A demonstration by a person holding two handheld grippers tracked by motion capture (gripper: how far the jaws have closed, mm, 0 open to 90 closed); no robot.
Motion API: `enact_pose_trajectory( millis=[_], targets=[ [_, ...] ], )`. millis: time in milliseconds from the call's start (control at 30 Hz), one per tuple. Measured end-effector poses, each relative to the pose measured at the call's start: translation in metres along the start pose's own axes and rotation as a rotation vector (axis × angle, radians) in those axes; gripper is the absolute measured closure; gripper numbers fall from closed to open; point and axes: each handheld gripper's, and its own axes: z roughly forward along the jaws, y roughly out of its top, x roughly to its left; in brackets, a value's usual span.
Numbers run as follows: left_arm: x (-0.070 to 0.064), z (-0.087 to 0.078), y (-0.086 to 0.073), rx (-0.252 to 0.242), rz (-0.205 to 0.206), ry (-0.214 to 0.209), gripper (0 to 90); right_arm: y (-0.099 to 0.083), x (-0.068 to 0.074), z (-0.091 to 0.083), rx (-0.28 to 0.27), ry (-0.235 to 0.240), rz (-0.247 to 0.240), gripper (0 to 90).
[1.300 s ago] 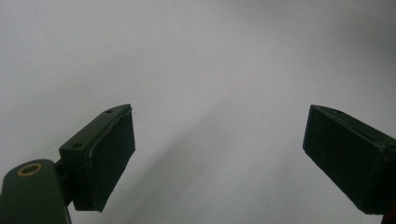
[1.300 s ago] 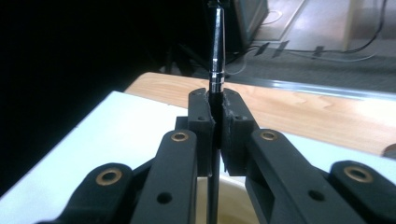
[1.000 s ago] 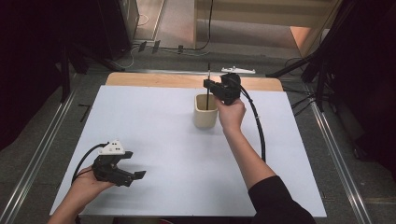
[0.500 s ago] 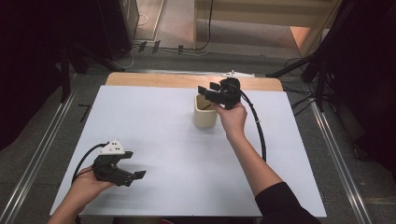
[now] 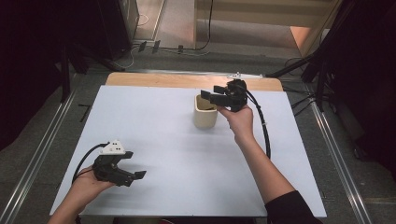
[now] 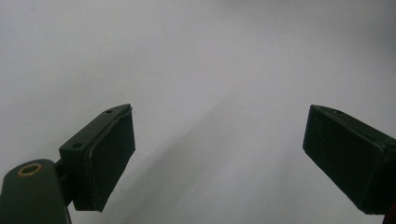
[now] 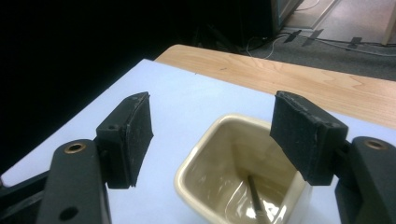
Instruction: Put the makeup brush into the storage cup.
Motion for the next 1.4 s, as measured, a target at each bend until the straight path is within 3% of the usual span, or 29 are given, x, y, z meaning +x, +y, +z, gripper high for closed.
enact_pose_trajectory(
  millis=[233, 867, 1067, 1167, 1400],
  targets=[
    [0.000, 0.001, 0.000, 0.001, 0.001, -0.003, 9.4, -0.008, 0.001, -0.007, 0.049, 0.003, -0.026, 28.7],
    [-0.001, 0.002, 0.000, 0.014, 0.008, -0.002, 9.4, -0.021, -0.002, -0.035, 0.051, -0.001, -0.037, 24.6],
    [-0.001, 0.003, 0.000, 0.012, 0.004, -0.004, 9.4, -0.031, -0.001, -0.042, 0.071, 0.008, -0.042, 23.9],
    [-0.001, 0.003, 0.001, 0.007, 0.002, -0.006, 9.4, -0.034, -0.002, -0.046, 0.076, -0.003, -0.071, 22.7],
    [-0.001, 0.004, 0.002, 0.008, 0.008, -0.009, 9.4, -0.047, -0.005, -0.053, 0.097, 0.006, -0.059, 22.7]
  ],
)
